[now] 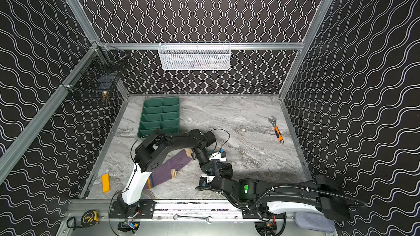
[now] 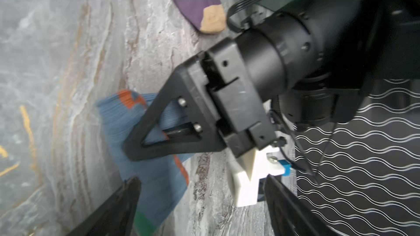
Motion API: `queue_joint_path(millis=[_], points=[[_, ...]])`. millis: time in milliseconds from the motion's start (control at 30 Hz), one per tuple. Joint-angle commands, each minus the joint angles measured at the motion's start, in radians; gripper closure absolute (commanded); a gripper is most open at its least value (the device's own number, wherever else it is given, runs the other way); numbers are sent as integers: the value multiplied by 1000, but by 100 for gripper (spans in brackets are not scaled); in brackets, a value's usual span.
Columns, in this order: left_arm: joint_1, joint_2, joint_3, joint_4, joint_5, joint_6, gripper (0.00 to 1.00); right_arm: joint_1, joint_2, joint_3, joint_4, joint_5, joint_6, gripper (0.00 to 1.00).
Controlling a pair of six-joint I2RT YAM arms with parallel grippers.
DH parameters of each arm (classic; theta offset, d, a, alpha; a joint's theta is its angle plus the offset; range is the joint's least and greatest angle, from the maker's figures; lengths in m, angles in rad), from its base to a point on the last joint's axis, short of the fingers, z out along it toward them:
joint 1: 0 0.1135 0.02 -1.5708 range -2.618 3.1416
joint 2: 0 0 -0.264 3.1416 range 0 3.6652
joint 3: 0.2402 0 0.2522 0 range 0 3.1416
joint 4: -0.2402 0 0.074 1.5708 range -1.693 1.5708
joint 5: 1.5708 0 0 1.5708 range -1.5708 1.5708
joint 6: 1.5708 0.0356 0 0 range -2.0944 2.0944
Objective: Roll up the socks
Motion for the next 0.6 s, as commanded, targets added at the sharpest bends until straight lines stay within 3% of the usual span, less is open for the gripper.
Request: queue_joint_path(millis=[0,133,333,433,567], points=[[0,43,-22,48,-492,21,100,2,15,-6,-45,-52,26,11],[0,46,-17,41,-489,23,100,2,21,-6,-91,-62,48,10],[0,49,-12,40,-487,23,100,-31,56,-42,-9,-40,-14,10],[0,52,-6,38,-482,23,100,-84,92,-40,49,-73,-51,14],[0,53,-4,35,-483,23,100,-115,166,-22,89,-127,-81,27]])
